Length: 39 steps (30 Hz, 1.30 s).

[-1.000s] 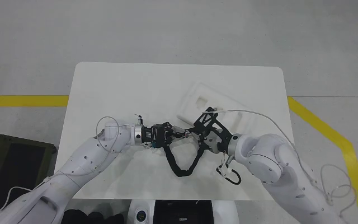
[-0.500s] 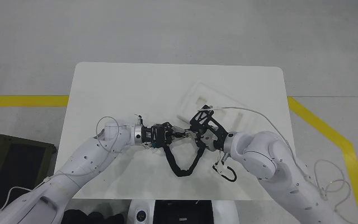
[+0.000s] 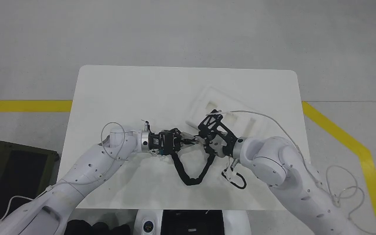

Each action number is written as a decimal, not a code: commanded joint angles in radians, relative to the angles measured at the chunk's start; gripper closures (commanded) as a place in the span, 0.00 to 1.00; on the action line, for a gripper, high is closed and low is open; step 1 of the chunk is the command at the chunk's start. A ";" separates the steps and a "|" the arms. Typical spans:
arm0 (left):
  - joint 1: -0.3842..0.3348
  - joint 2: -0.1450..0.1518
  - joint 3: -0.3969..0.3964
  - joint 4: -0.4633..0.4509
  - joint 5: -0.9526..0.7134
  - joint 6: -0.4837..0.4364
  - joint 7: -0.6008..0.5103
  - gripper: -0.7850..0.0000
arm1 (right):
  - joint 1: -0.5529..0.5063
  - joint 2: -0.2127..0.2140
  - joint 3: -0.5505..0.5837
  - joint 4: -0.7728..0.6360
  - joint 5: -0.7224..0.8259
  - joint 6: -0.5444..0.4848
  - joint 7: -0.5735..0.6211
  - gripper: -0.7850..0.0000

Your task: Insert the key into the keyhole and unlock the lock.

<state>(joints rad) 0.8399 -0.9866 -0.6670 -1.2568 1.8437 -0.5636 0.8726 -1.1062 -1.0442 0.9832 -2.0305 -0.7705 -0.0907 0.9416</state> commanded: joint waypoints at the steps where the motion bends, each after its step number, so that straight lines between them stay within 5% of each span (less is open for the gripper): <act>1: 0.000 0.000 0.000 0.000 0.000 0.000 0.000 1.00 | 0.000 -0.001 -0.001 0.005 0.003 -0.006 -0.005 0.67; 5: 0.002 0.000 0.000 -0.001 -0.001 0.003 -0.005 1.00 | 0.001 -0.003 0.000 0.007 0.006 -0.014 -0.012 0.56; 16: 0.034 0.002 -0.029 -0.038 -0.013 -0.005 -0.048 1.00 | -0.055 0.009 0.086 -0.102 -0.025 -0.029 -0.034 0.56; 18: 0.036 0.002 -0.032 -0.037 -0.018 -0.010 -0.051 1.00 | -0.091 0.017 0.122 -0.134 -0.021 -0.049 -0.039 0.63; 22: 0.040 -0.001 -0.039 -0.032 -0.034 -0.025 -0.057 1.00 | -0.172 0.031 0.197 -0.174 -0.009 -0.091 -0.049 1.00; 31: 0.036 -0.009 -0.041 -0.012 -0.084 -0.105 -0.031 1.00 | -0.308 0.053 0.346 -0.130 0.057 -0.401 -0.283 1.00; 39: 0.005 -0.025 -0.006 0.030 -0.094 -0.206 0.107 1.00 | -0.310 0.048 0.341 0.010 0.117 -0.625 -0.538 1.00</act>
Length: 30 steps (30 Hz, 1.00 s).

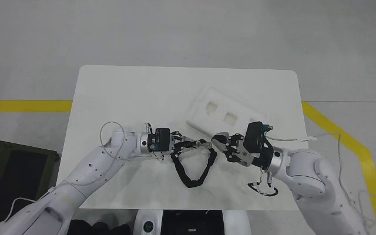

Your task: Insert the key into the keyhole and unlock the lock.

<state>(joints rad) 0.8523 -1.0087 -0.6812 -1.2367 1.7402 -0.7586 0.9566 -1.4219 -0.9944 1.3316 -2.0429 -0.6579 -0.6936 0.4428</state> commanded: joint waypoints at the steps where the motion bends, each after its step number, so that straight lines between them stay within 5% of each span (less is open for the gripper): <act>1: -0.011 -0.006 0.014 0.015 0.006 -0.017 0.045 1.00 | 0.011 -0.004 -0.015 0.038 0.008 -0.041 -0.067 1.00; 10: -0.040 -0.027 0.090 0.049 -0.109 -0.039 0.066 1.00 | 0.056 -0.023 -0.071 0.185 0.035 -0.198 -0.287 1.00; 30: -0.096 -0.022 0.197 0.081 -0.236 -0.026 0.079 1.00 | 0.116 -0.048 -0.113 0.319 0.045 -0.264 -0.421 1.00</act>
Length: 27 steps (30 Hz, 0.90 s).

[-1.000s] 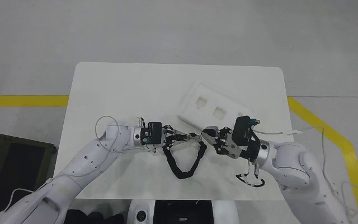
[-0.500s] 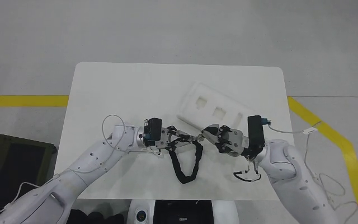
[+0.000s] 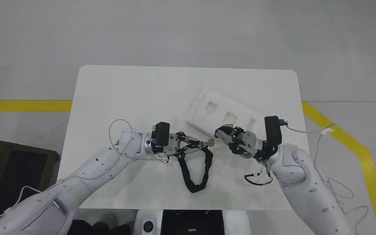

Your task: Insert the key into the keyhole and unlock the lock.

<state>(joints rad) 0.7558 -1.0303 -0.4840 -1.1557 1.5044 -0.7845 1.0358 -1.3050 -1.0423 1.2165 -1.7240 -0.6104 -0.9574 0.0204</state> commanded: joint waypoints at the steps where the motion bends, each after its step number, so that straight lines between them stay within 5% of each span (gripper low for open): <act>1: 0.000 0.000 0.000 0.000 0.000 0.000 0.000 1.00 | -0.002 0.000 0.003 0.000 -0.004 0.001 0.004 1.00; 27: 0.000 0.000 0.000 0.000 0.000 0.000 0.000 1.00 | 0.005 -0.008 -0.005 0.000 -0.016 -0.022 0.037 1.00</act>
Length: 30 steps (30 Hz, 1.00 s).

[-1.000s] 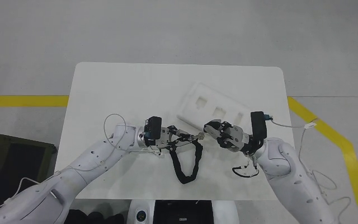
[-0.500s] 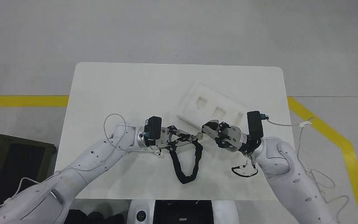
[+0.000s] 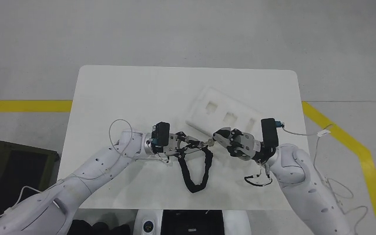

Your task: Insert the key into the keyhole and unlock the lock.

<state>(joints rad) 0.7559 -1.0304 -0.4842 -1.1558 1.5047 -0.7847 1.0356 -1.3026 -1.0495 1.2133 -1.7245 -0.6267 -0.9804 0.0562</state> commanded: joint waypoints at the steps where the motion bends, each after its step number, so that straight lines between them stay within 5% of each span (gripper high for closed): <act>1: 0.000 0.000 0.000 0.000 0.000 0.000 0.000 1.00 | 0.005 -0.001 -0.004 0.002 0.001 0.002 0.002 1.00; 30: 0.000 0.000 0.000 0.000 0.000 0.000 0.000 1.00 | 0.005 -0.007 0.002 -0.020 -0.049 0.004 0.012 1.00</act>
<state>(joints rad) 0.7559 -1.0304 -0.4842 -1.1558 1.5047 -0.7847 1.0356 -1.2999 -1.0558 1.2185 -1.7473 -0.6747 -0.9772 0.0666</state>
